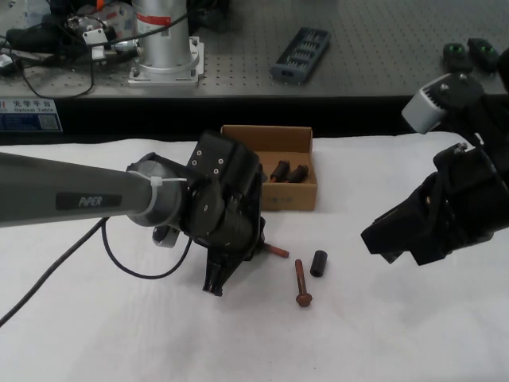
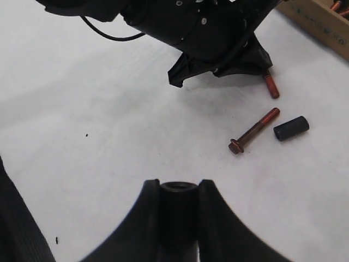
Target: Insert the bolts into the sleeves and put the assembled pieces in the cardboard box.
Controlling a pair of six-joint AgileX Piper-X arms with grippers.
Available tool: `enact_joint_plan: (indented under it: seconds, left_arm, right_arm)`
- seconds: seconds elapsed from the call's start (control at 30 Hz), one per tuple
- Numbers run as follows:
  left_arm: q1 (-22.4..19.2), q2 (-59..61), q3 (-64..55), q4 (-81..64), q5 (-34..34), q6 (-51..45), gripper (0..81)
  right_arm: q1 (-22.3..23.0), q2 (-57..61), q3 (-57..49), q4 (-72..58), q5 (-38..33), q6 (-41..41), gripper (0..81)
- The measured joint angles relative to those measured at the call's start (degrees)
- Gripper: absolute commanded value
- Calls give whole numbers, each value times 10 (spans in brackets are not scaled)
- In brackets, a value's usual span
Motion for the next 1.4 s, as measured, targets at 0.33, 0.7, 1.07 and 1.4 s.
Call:
enact_joint_plan:
  seconds: [0.33,0.7,1.07,1.4]
  left_arm:
    - [4,1,0,1,19,5,6]
    - [42,-32,6,30,81,341,6]
    - [91,-213,63,91,132,567,6]
    - [92,-416,226,-47,252,616,6]
  right_arm:
    - [-11,0,0,2,0,0,28]
    - [-11,0,0,13,0,0,28]
    - [10,0,0,14,-60,0,28]
    - [116,0,0,-86,-86,88,28]
